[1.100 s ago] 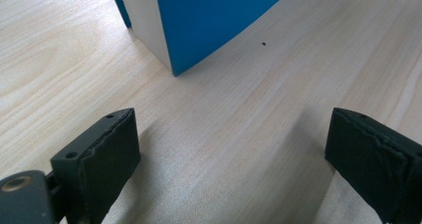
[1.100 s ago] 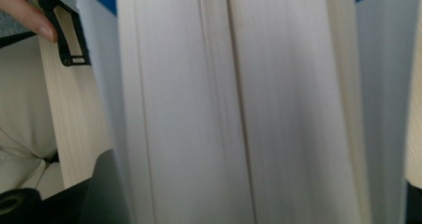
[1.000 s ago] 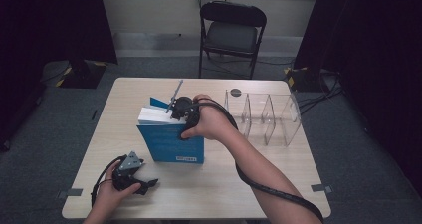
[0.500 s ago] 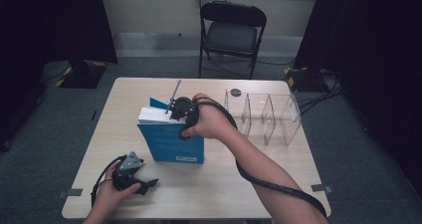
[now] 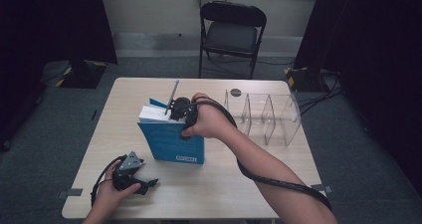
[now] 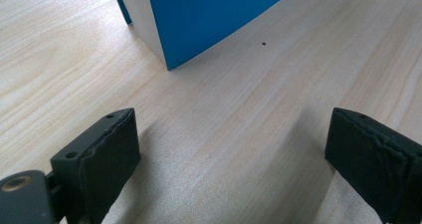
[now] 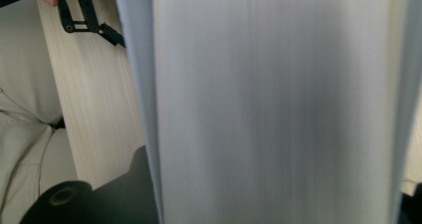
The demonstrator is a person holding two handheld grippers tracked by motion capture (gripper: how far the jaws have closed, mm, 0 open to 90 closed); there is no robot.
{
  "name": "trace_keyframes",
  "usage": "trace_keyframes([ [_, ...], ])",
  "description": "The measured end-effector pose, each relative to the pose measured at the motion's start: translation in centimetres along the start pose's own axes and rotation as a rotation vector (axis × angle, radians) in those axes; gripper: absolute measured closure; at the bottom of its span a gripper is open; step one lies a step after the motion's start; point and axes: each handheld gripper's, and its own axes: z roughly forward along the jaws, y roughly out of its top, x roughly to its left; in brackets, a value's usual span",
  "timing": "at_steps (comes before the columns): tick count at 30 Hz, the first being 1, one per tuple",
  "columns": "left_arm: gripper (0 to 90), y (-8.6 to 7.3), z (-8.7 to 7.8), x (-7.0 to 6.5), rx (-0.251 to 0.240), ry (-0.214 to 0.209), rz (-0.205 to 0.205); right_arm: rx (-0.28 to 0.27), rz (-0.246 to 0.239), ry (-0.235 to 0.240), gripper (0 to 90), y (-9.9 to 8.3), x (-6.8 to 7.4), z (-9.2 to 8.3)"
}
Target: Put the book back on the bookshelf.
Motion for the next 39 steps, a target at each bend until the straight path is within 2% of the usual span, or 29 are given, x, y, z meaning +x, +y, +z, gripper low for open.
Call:
trace_keyframes([
  [9, 6.4, 0.0, 0.0, 0.0, 0.000, -0.001, 0.000, 0.001, 0.006, -0.003, 60.7, 0.0, 0.1, 0.0],
  [14, 6.4, 0.0, 0.0, 0.0, 0.000, 0.000, 0.001, 0.006, 0.035, -0.005, 61.2, 0.0, 0.1, -0.1],
  [17, 5.6, 0.0, 0.0, 0.1, 0.003, -0.004, 0.006, 0.006, 0.057, 0.009, 61.3, 0.1, 0.2, -0.2],
  [18, 5.4, 0.0, 0.1, 0.0, -0.006, -0.003, -0.006, 0.011, 0.062, 0.014, 61.4, 0.1, 0.3, -0.3],
  [21, 4.9, 0.1, 0.1, 0.1, -0.002, -0.002, -0.002, 0.026, 0.053, 0.010, 61.5, 0.2, 0.4, -0.6],
  [24, 4.5, 0.1, 0.1, 0.1, -0.002, -0.002, -0.002, 0.041, 0.062, 0.002, 61.6, -0.1, 0.5, -1.0],
  [25, 4.5, 0.1, 0.1, 0.1, 0.007, -0.001, 0.010, 0.044, 0.058, -0.005, 61.6, -0.4, 0.5, -1.2],
  [29, 4.5, 0.1, 0.1, 0.0, 0.005, -0.007, -0.006, 0.058, 0.077, -0.013, 61.6, -1.3, 0.5, -2.2],
  [39, 4.5, 0.1, 0.1, 0.0, 0.004, -0.007, -0.008, 0.032, 0.123, -0.008, 61.6, -3.5, 0.6, -5.0],
])
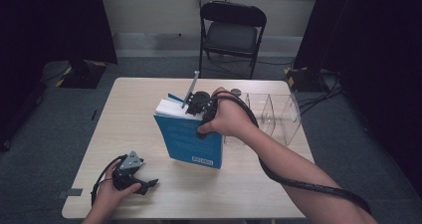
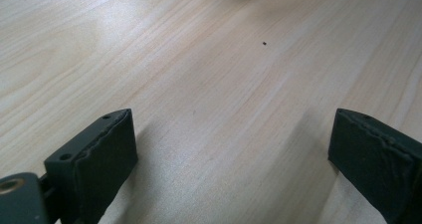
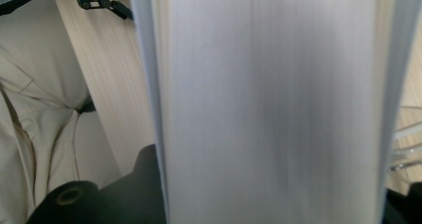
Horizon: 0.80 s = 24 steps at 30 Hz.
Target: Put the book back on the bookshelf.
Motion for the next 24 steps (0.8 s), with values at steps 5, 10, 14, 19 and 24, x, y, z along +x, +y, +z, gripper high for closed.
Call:
trace_keyframes([
  [5, 4.5, 0.0, 0.0, 0.0, -0.006, 0.004, 0.005, 0.007, 0.031, 0.014, 61.7, -1.0, -0.1, -0.4],
  [10, 3.1, 0.0, 0.0, 0.0, -0.001, -0.003, 0.008, 0.009, 0.055, 0.020, 61.7, -2.1, -0.3, -0.5],
  [14, 2.8, 0.0, 0.1, 0.0, 0.000, -0.005, 0.011, 0.007, 0.067, 0.021, 61.7, -3.1, -0.5, -0.7],
  [19, 2.2, 0.0, 0.1, 0.0, 0.001, -0.007, 0.009, 0.003, 0.106, 0.015, 61.7, -4.3, -0.7, -1.5],
  [24, 2.2, 0.0, 0.1, 0.0, 0.001, -0.007, 0.008, 0.007, 0.131, 0.006, 61.7, -5.4, -1.0, -1.9],
])
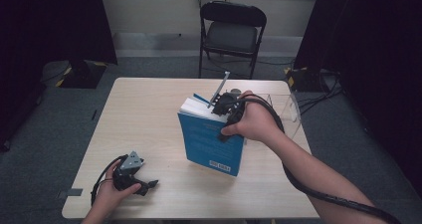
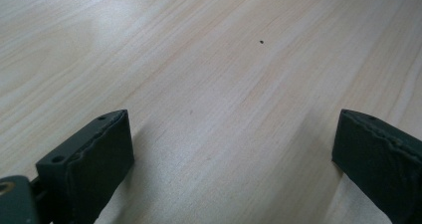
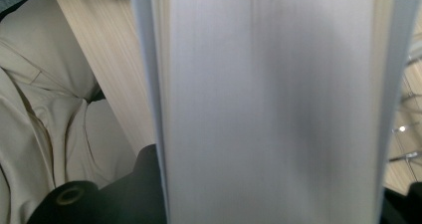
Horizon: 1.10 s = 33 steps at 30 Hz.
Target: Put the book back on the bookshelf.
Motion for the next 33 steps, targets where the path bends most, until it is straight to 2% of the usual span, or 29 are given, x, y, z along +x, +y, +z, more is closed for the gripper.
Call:
trace_keyframes([
  [9, 1.2, 0.0, 0.0, 0.0, 0.002, 0.000, 0.004, 0.002, 0.077, 0.005, 61.7, -2.2, -1.1, -0.2],
  [11, 0.5, 0.1, 0.1, 0.0, 0.006, -0.002, 0.016, -0.001, 0.085, 0.001, 61.7, -2.6, -1.2, -0.3],
  [12, 0.0, 0.0, 0.1, -0.1, 0.004, -0.006, 0.005, -0.002, 0.092, -0.003, 61.7, -2.8, -1.3, -0.4],
  [33, 0.0, 0.1, 0.1, -0.1, 0.005, -0.005, 0.010, -0.007, 0.192, -0.039, 61.7, -5.9, -2.7, -2.1],
])
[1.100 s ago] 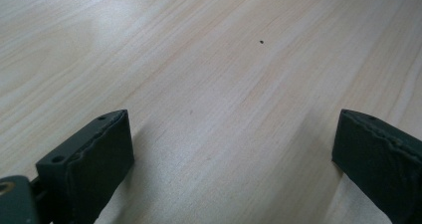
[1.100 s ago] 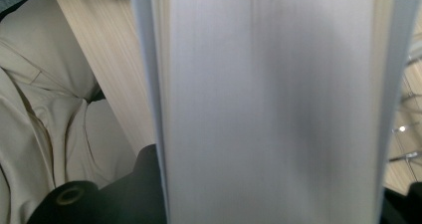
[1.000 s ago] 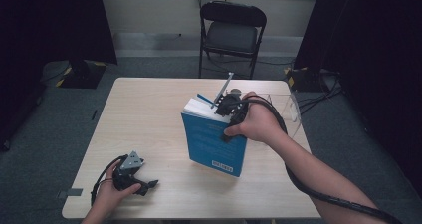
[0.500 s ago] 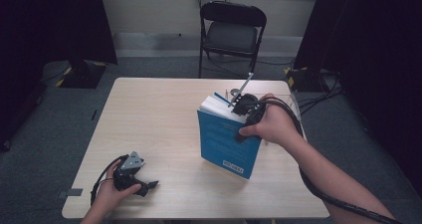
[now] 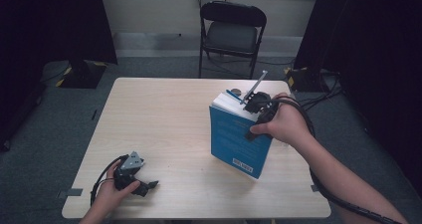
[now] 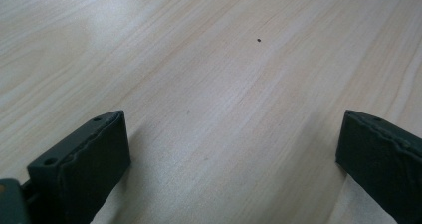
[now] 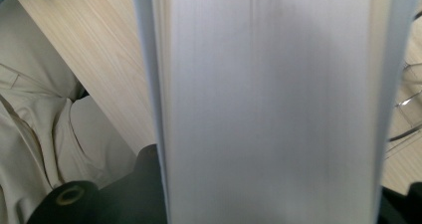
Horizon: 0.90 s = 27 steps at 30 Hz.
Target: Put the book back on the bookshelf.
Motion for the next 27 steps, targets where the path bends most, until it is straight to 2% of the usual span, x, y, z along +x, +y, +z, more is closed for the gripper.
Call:
trace_keyframes([
  [4, 0.0, 0.0, 0.0, 0.0, 0.000, 0.000, 0.000, -0.002, 0.018, 0.008, 61.7, -0.2, -0.4, 0.0],
  [15, 0.0, 0.0, 0.0, 0.0, 0.000, 0.000, 0.000, 0.004, 0.038, -0.009, 61.7, -1.0, -1.2, -0.3],
  [24, 0.0, 0.0, 0.0, 0.0, -0.001, 0.000, -0.001, -0.005, 0.065, -0.031, 61.7, -2.5, -2.0, -0.6],
  [27, 0.0, 0.0, 0.0, 0.0, 0.000, 0.000, 0.000, 0.001, 0.078, -0.023, 61.7, -2.9, -2.4, -0.8],
])
